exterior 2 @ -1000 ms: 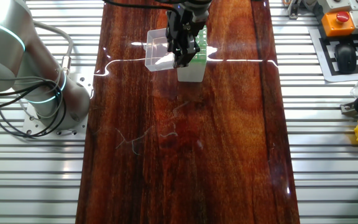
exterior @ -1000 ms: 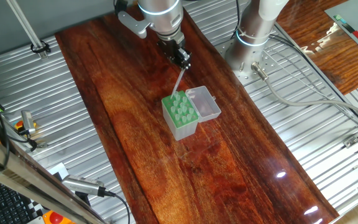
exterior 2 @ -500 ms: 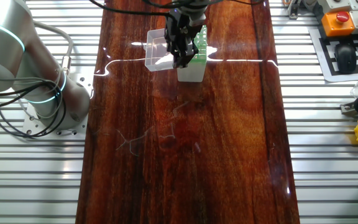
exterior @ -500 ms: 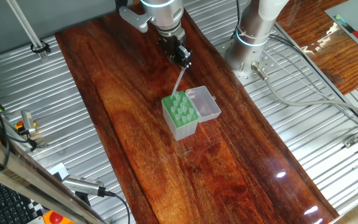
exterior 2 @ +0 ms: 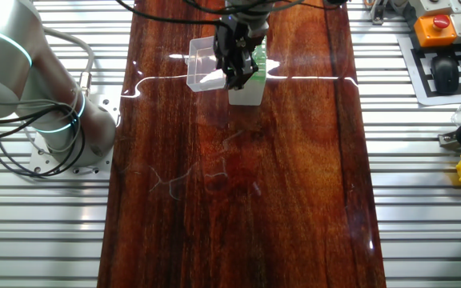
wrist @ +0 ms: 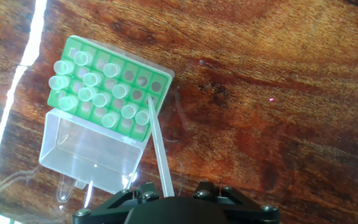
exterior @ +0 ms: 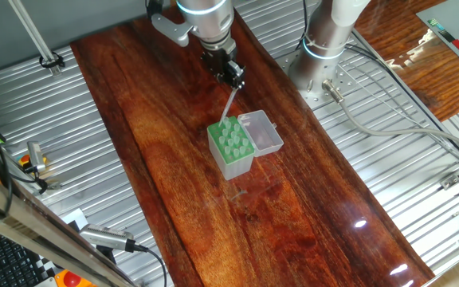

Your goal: Insert a large pipette tip into the holder for large pipette tips

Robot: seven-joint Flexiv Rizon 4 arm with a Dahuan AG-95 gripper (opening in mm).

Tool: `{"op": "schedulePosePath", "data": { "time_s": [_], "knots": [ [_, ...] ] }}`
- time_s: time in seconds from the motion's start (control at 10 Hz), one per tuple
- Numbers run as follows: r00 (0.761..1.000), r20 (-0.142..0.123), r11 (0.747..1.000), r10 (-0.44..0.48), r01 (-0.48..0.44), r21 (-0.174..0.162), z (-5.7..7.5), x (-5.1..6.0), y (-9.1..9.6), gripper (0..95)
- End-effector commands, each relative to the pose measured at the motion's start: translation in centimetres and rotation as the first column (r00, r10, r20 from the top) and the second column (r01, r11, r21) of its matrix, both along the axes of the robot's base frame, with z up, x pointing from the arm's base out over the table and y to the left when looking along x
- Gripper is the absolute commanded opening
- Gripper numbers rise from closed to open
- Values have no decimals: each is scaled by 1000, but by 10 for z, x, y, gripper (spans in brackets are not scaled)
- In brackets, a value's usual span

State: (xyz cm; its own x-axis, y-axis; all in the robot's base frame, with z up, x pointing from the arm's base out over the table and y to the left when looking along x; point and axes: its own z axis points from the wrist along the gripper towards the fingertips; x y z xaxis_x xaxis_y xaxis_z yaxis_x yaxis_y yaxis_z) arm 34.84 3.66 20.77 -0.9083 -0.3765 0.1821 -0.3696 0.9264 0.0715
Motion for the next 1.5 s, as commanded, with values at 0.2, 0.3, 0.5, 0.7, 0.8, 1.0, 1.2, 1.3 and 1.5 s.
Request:
{"op": "schedulePosePath", "data": {
  "time_s": [0.2, 0.3, 0.5, 0.7, 0.8, 1.0, 1.2, 1.3, 1.5],
  "knots": [
    [1000, 2, 1000, 10, -10, 4, -5, 0, -2, 380],
    [1000, 2, 1000, 8, -8, 5, -8, 0, -3, 380],
    [1000, 2, 1000, 6, -6, 5, -10, 0, -2, 380],
    [1000, 2, 1000, 3, -3, 5, -14, 0, 0, 380],
    [1000, 2, 1000, -1, 1, 5, -15, -1, 2, 380],
    [1000, 2, 1000, -8, 8, 4, -16, -1, 6, 380],
    [1000, 3, 1000, -15, 15, 2, -16, -1, 7, 380],
    [1000, 3, 1000, -15, 15, 2, -17, -1, 6, 380],
    [1000, 1, 1000, -15, 15, -6, -16, -1, 5, 380]
  ]
}}
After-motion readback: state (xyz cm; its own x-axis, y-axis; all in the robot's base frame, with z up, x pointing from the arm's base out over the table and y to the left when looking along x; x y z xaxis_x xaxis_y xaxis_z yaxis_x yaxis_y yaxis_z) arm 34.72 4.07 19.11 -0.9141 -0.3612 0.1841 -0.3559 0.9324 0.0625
